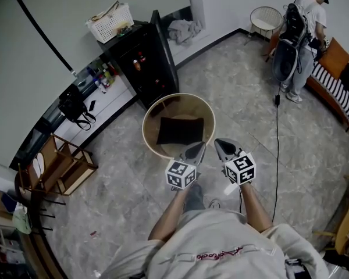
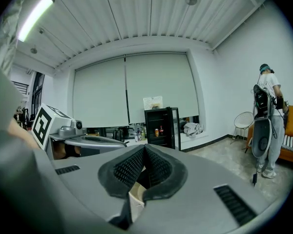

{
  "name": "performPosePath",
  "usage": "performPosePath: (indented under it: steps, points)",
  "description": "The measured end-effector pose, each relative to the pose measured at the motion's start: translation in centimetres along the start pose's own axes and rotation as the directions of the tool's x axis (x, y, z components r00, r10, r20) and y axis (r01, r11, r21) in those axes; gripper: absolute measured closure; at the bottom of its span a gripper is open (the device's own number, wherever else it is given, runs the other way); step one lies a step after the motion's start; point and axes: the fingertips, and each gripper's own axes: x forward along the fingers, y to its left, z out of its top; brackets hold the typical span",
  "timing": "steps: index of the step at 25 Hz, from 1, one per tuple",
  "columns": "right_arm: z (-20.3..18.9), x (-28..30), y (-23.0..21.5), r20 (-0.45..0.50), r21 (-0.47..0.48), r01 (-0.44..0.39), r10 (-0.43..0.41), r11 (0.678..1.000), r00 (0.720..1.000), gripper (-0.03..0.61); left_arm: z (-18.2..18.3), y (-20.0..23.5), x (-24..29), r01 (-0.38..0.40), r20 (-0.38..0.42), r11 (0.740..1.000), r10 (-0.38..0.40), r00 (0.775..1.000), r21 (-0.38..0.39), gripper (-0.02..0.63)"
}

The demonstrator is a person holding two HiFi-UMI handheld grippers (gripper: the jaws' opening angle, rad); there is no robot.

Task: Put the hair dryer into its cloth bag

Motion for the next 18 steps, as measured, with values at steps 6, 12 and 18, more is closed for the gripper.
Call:
performPosePath:
  steps: [6, 12, 18]
  points:
    - [0.0, -0.8, 0.9, 0.009, -0.007, -0.008, 0.008, 1.000, 1.000, 0.551, -0.2, -0.9, -0.7, -0.011, 0.012, 1.000, 0.011, 1.000, 0.005, 0.583]
    - [-0.4, -1.5, 1.1, 0.012, -0.006, -0.002, 0.002, 1.000, 1.000, 0.551, -0.5, -0.8, -1.1, -0.026, 0.020, 1.000, 0.026, 0.999, -0.008, 0.583]
    - [0.0, -1.7, 0.7, 0.018, -0.026, 0.020, -0.019, 0.999, 1.000, 0.551, -0.7, -1.0, -0.9, -0.026, 0.012, 1.000, 0.026, 1.000, -0.012, 0.583]
